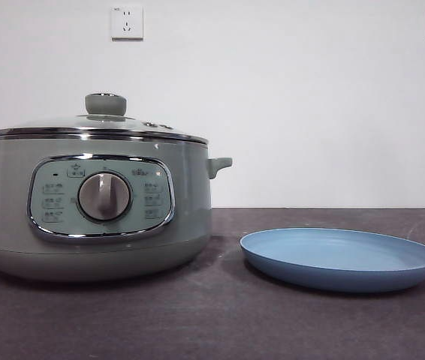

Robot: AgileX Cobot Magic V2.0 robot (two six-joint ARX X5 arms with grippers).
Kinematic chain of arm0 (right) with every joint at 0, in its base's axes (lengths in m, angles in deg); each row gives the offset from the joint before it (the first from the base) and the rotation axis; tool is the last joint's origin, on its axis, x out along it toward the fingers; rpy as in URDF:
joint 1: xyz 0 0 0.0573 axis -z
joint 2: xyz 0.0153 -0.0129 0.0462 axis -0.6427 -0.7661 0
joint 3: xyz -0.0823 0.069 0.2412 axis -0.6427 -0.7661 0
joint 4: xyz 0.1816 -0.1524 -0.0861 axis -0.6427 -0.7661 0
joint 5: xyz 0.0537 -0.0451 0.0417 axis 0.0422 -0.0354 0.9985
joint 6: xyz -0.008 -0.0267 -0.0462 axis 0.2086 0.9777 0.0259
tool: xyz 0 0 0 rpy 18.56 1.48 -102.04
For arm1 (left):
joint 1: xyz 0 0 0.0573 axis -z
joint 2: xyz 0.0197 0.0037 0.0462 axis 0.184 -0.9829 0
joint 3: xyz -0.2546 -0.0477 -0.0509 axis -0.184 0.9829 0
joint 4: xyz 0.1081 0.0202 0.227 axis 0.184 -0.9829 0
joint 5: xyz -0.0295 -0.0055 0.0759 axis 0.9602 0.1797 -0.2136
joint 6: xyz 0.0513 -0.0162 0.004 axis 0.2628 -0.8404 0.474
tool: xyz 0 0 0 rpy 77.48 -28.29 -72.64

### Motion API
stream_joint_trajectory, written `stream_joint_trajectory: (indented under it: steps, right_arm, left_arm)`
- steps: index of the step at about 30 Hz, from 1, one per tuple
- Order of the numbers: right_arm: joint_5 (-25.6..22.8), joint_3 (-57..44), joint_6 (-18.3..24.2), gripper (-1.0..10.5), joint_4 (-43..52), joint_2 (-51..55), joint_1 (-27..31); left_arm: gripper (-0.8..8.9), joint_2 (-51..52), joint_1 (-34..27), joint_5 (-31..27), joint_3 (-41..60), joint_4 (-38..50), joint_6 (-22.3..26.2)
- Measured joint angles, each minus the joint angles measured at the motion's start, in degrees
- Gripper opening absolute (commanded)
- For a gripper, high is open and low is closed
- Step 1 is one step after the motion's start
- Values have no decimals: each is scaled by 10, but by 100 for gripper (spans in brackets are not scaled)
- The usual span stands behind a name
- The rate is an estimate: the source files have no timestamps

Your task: Take the potato out from the steamer,put the potato on the plate,close the lid

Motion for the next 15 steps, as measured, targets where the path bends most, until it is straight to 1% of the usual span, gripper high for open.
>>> stream_joint_trajectory:
  steps: [3, 6, 8, 9, 10, 11, 12, 13, 14, 15]
  right_arm:
    - [-1, 79, 49, -10, -103, -76, -25]
    - [-3, 126, 96, 2, -195, -141, -46]
    - [-3, 139, 120, 13, -228, -168, -58]
    - [-3, 139, 131, 51, -237, -179, -65]
    - [-3, 139, 138, 112, -241, -187, -70]
    - [-3, 139, 144, 210, -243, -195, -77]
    - [-3, 140, 147, 312, -242, -201, -83]
    - [-3, 140, 150, 417, -242, -207, -89]
    - [-4, 140, 151, 504, -242, -211, -92]
    - [-14, 140, 150, 589, -242, -215, -97]
  left_arm:
    - [-5, -58, 0, 10, -47, -49, 15]
    - [-4, -98, 5, 11, -64, -89, 26]
    - [-1, -116, 11, 12, -65, -111, 33]
    - [3, -125, 14, 14, -65, -123, 38]
    - [29, -134, 17, 15, -65, -131, 42]
    - [107, -143, 21, 16, -65, -138, 45]
    - [207, -150, 24, 16, -65, -143, 47]
    - [358, -158, 27, 16, -65, -147, 49]
    - [476, -165, 30, 16, -65, -148, 49]
    - [551, -174, 35, 16, -65, -147, 50]
